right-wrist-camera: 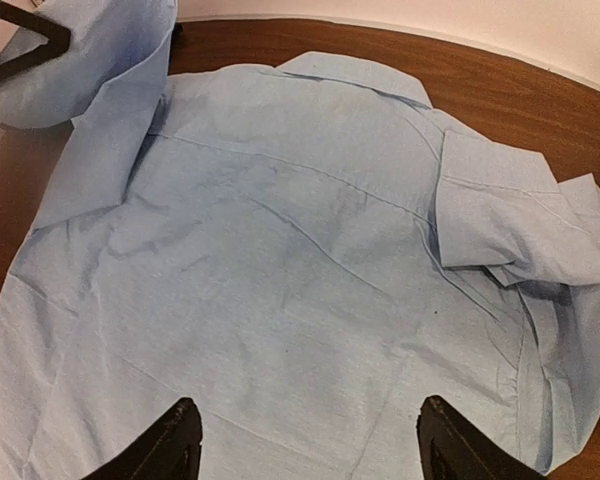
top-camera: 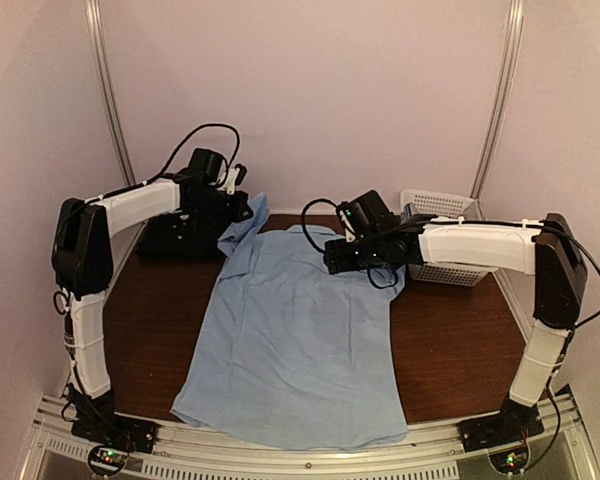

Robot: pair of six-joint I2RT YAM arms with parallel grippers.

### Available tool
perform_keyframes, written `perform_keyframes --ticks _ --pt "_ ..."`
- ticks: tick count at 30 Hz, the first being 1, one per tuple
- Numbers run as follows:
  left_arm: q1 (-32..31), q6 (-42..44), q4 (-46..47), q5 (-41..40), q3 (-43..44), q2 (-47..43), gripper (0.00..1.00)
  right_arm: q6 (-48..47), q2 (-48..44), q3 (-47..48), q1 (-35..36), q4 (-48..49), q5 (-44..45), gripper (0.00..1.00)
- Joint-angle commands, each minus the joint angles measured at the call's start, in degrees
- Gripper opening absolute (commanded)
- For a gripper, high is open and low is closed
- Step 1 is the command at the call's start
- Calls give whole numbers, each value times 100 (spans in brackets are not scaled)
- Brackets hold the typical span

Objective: Fold and stack the long sleeve shirts
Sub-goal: Pick up the flattened shirt from the center of the board, then fold the flattened shirt at the center of the board.

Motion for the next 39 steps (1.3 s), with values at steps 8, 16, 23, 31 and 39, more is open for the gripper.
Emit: perform_keyframes --ticks 8,16,23,31,39 --pt "-1432 869 56 771 -1063 -427 40 343 -597 -747 -263 349 422 76" --pt "-1301 7 125 -247 -1532 -1380 59 -411 220 -3 -244 360 -353 84" --pt "-833 -996 -254 -968 -2949 -2439 59 -1173 1385 1288 10 28 -660 86" --pt "-591 -1566 -610 -1177 -4926 -3869 64 -1520 2777 3069 -11 -497 -1159 86" --pt "-669 -2014 -918 -1072 -6051 -4746 68 -1457 3258 3366 -237 -392 -1500 85"
